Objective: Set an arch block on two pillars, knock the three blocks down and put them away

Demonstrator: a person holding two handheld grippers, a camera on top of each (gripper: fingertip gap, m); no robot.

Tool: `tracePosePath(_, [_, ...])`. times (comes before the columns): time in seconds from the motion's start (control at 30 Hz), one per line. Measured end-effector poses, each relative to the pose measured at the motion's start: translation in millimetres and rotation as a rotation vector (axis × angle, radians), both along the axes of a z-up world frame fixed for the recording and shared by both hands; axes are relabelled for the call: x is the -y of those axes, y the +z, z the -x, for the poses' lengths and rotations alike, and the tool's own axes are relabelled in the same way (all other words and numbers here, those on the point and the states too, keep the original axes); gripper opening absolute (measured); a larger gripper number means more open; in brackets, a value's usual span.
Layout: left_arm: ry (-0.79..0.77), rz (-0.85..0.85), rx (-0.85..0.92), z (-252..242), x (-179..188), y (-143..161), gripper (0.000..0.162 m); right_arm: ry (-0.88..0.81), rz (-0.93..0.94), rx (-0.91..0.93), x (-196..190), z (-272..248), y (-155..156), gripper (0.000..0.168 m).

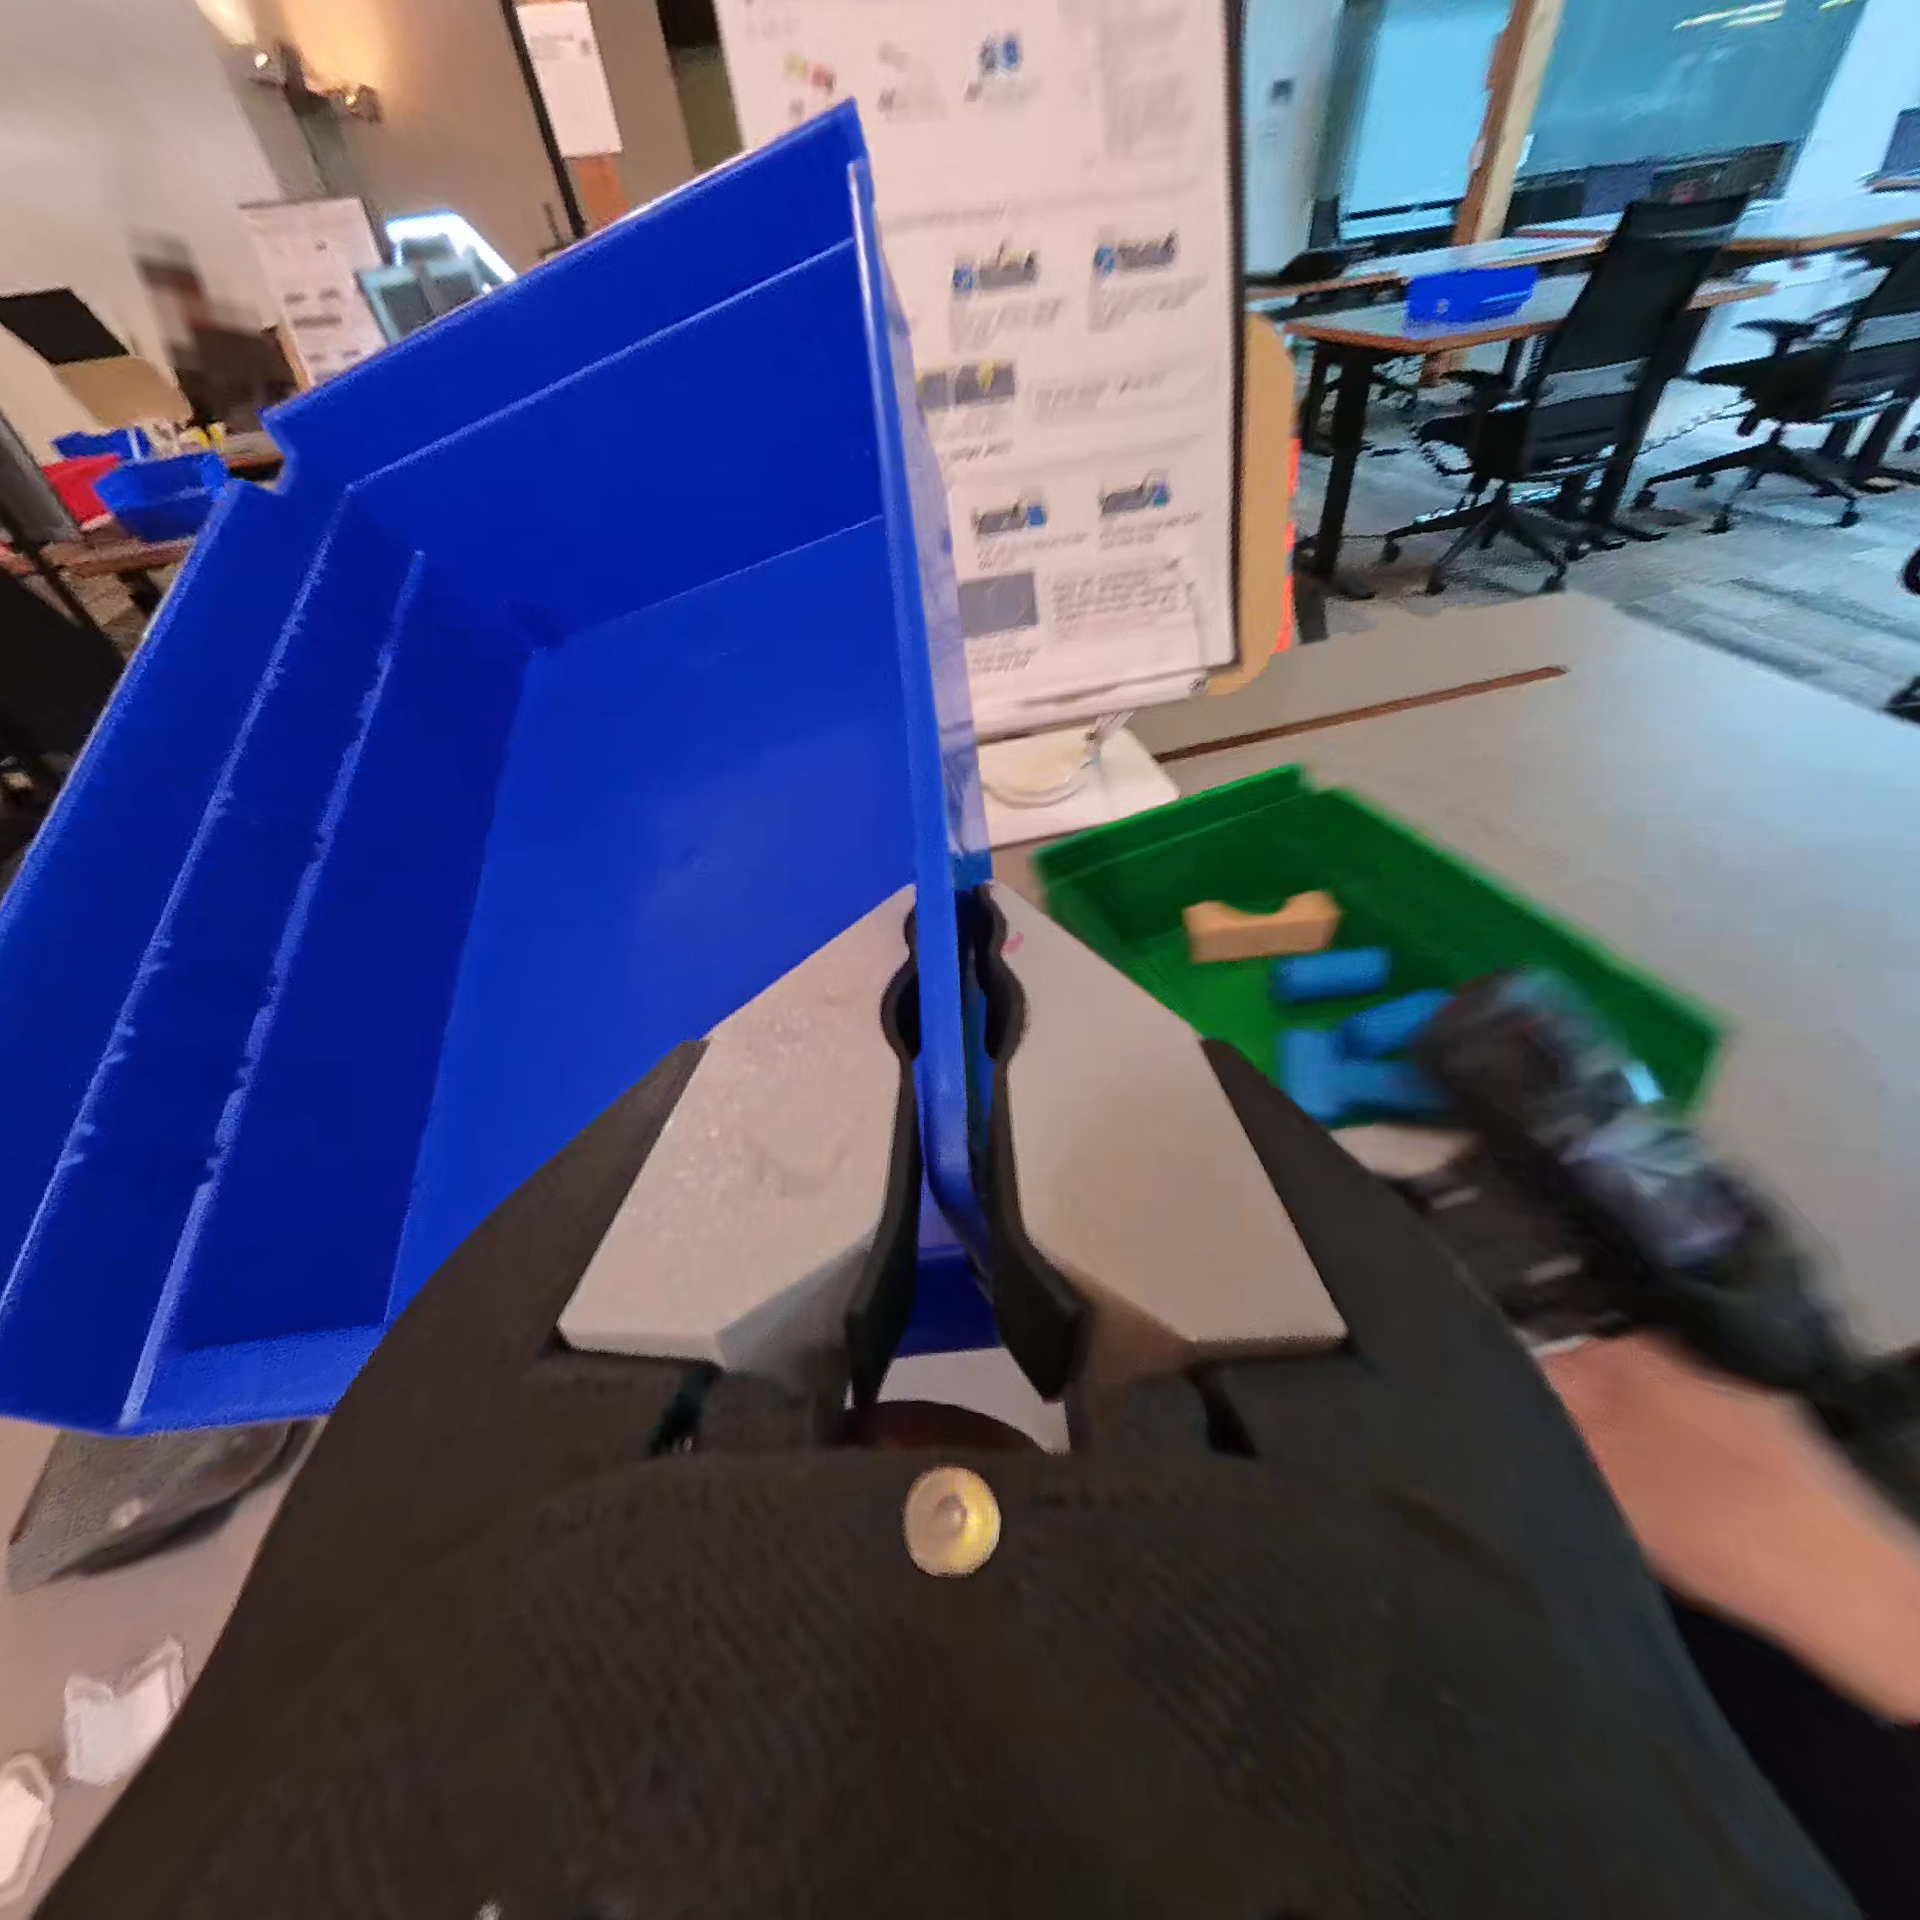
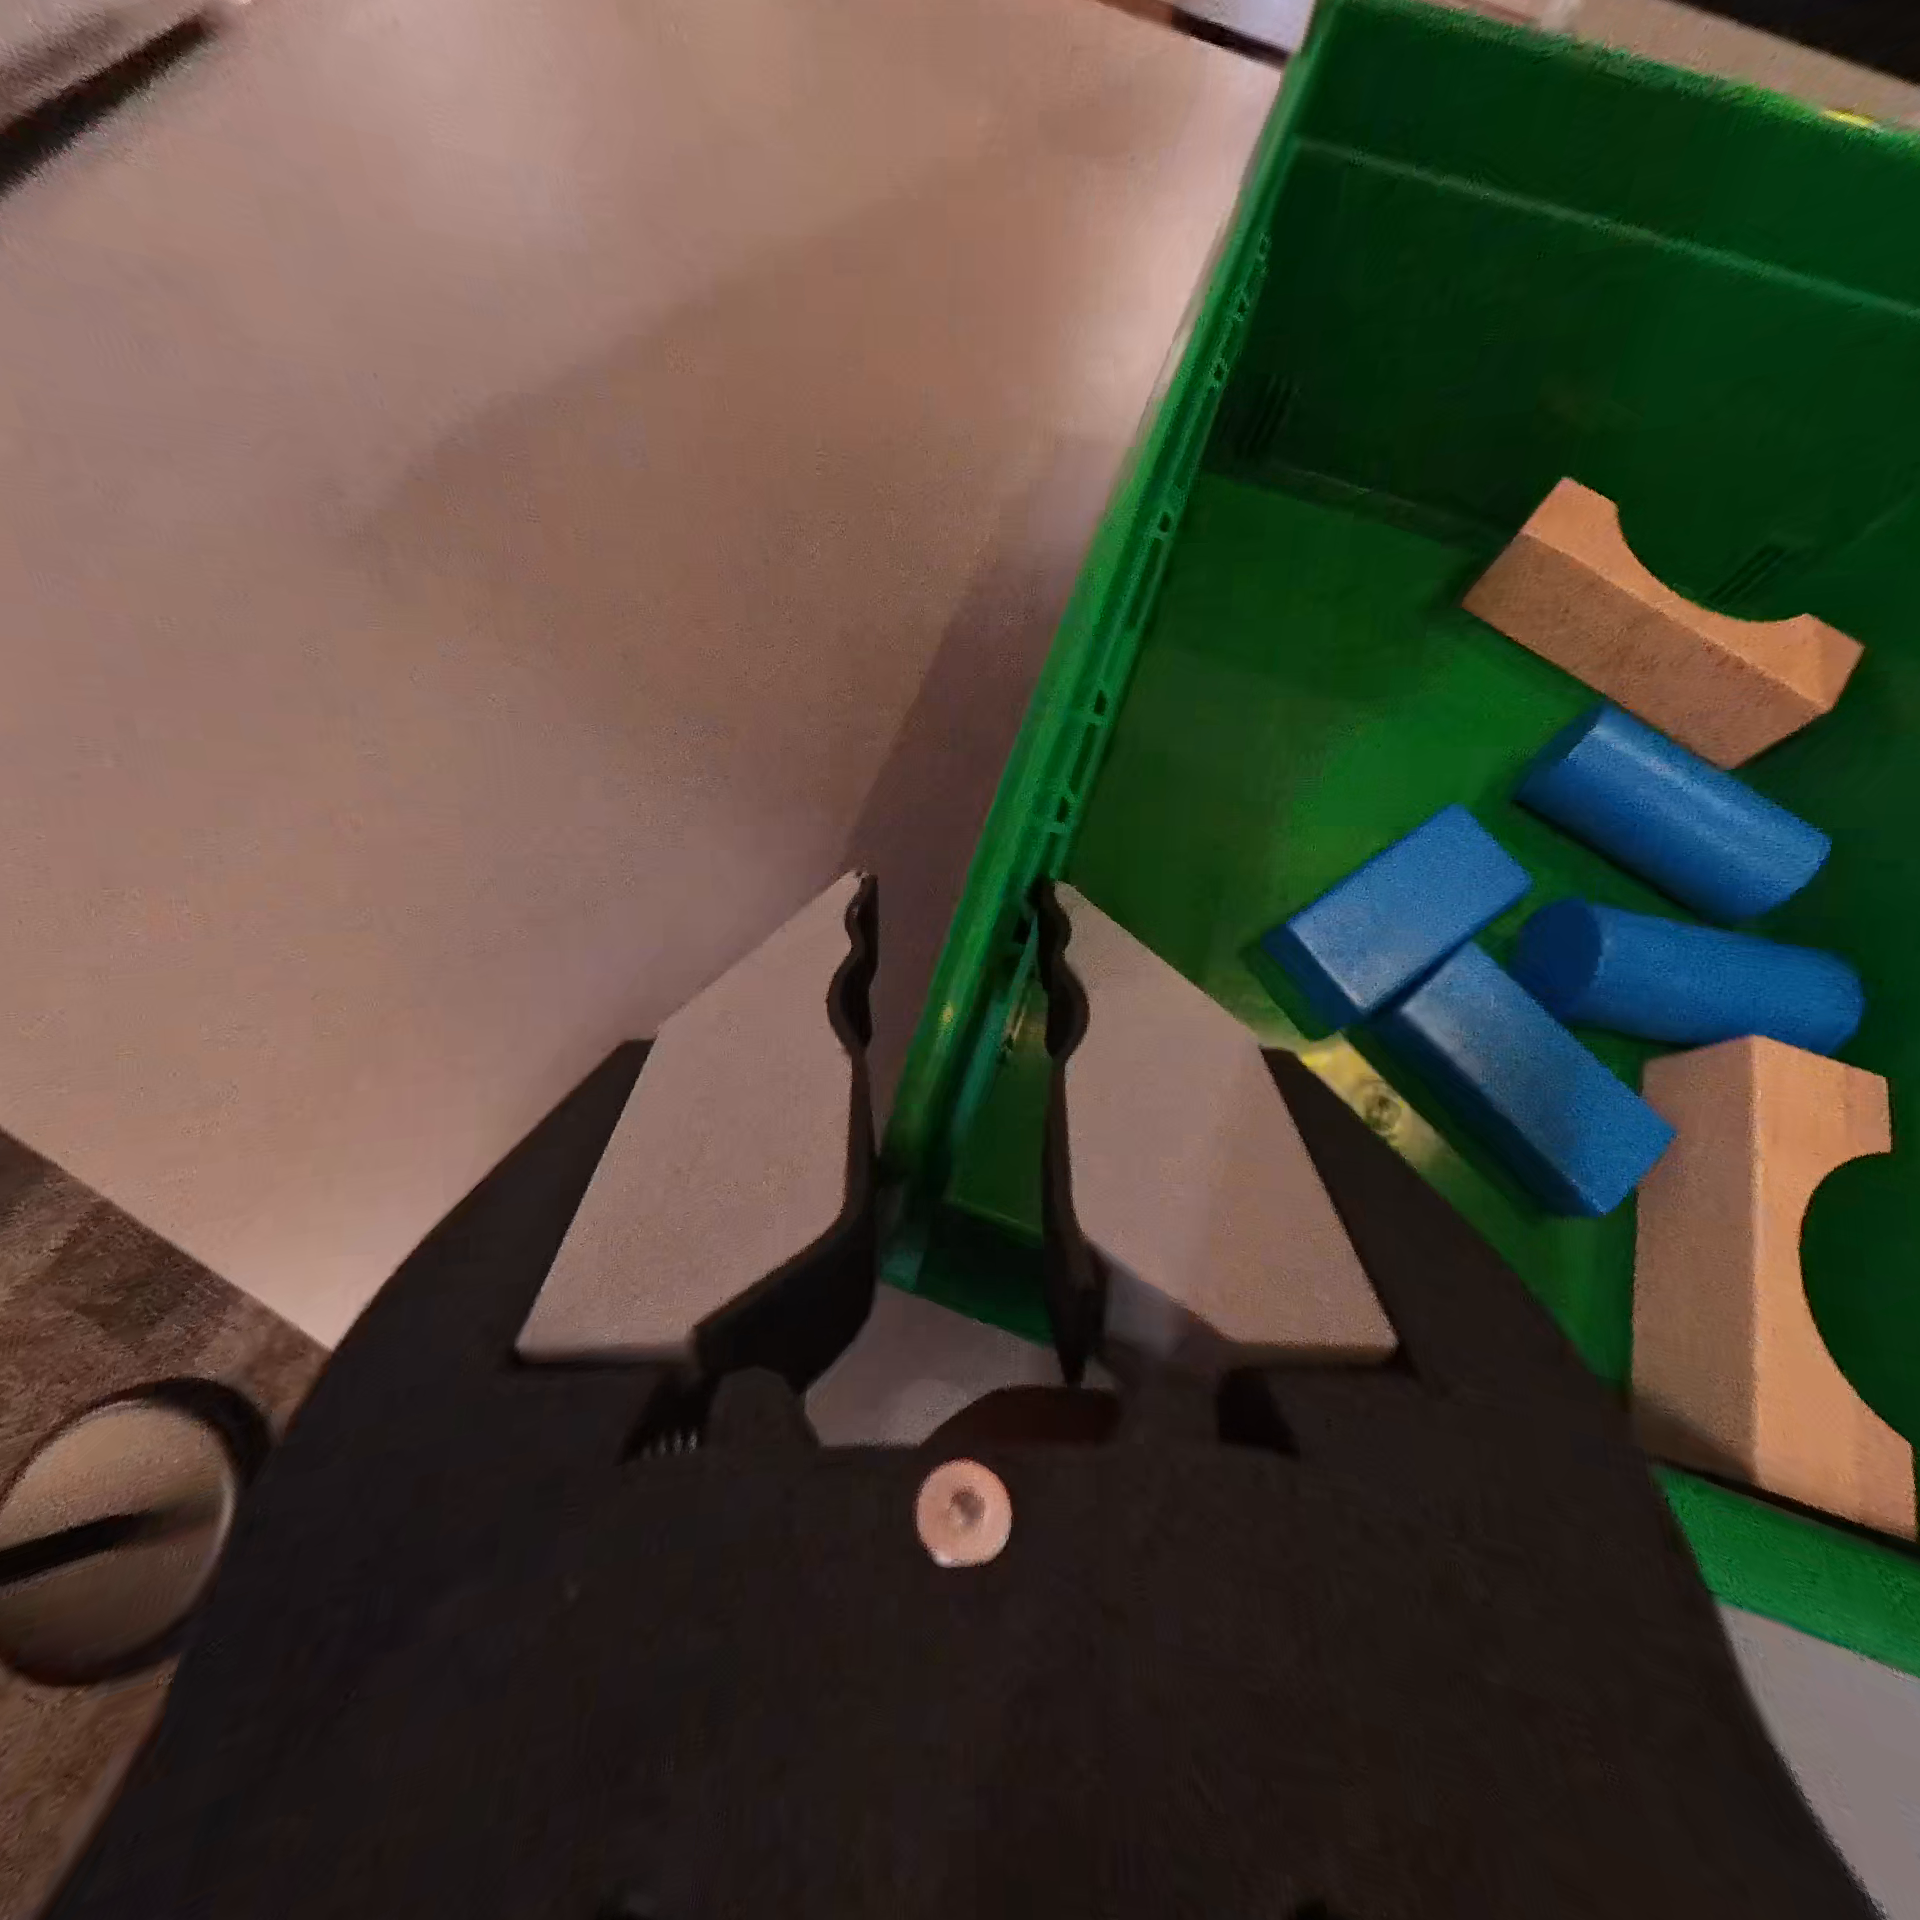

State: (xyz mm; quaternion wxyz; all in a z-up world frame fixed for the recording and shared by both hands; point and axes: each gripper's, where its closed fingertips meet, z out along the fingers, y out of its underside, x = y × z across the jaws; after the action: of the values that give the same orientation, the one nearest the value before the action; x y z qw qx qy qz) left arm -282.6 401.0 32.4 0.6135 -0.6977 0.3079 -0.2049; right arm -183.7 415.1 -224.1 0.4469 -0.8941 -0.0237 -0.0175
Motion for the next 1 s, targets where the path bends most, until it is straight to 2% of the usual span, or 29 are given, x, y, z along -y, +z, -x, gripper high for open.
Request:
tracePosePath(0.1, [-0.028,-0.013,-0.013,-22.9,16.1,30.6,0.003,0.038,-0.037,-0.065,-59.0,80.7,5.9,0.029])
tracePosePath(0.2, [-0.073,-0.022,-0.044,-63.8,39.0,34.4,0.002,0.051,-0.074,-0.08,-87.8,123.8,15.8,0.033])
tracePosePath(0.27, [-0.135,-0.027,-0.077,-98.4,56.3,25.7,0.002,0.118,-0.108,-0.138,-68.5,137.6,22.8,0.036])
tracePosePath(0.33, [-0.213,-0.019,-0.115,-133.3,71.3,13.1,0.004,0.204,-0.181,-0.149,-19.3,126.7,26.7,0.034])
tracePosePath(0.4, [-0.297,0.036,-0.105,-167.6,83.9,-0.3,0.003,0.287,-0.258,-0.126,43.8,96.5,20.0,0.034])
tracePosePath(0.47, [-0.358,0.087,-0.085,-204.2,93.3,-19.3,0.004,0.324,-0.344,-0.009,108.5,41.4,10.4,0.029])
tracePosePath(0.57, [-0.398,0.125,-0.115,-266.2,114.1,-73.6,0.004,0.183,-0.473,0.193,186.3,-80.1,27.9,0.025])
tracePosePath(0.67, [-0.421,0.173,-0.157,-326.2,144.3,-143.1,0.004,-0.002,-0.486,0.255,237.3,-187.1,63.8,0.027])
tracePosePath(0.77, [-0.439,0.195,-0.182,-370.2,171.4,-196.8,0.004,-0.121,-0.48,0.242,268.9,-250.6,87.1,0.028])
tracePosePath(0.83, [-0.4,0.093,-0.227,-389.5,181.3,-212.3,0.004,-0.152,-0.459,0.192,275.6,-272.9,88.8,0.026])
tracePosePath(0.93, [-0.402,0.067,-0.242,-399.4,190.3,-224.1,0.004,-0.16,-0.406,0.118,267.2,-283.8,77.0,0.028])
tracePosePath(0.97, [-0.41,0.066,-0.247,-393.5,191.5,-226.8,0.009,-0.149,-0.393,0.086,262.2,-280.7,72.3,0.028])
tracePosePath(1.0, [-0.419,0.071,-0.246,-381.9,191.9,-226.8,0.026,-0.118,-0.386,0.051,256.5,-272.6,68.3,0.028])
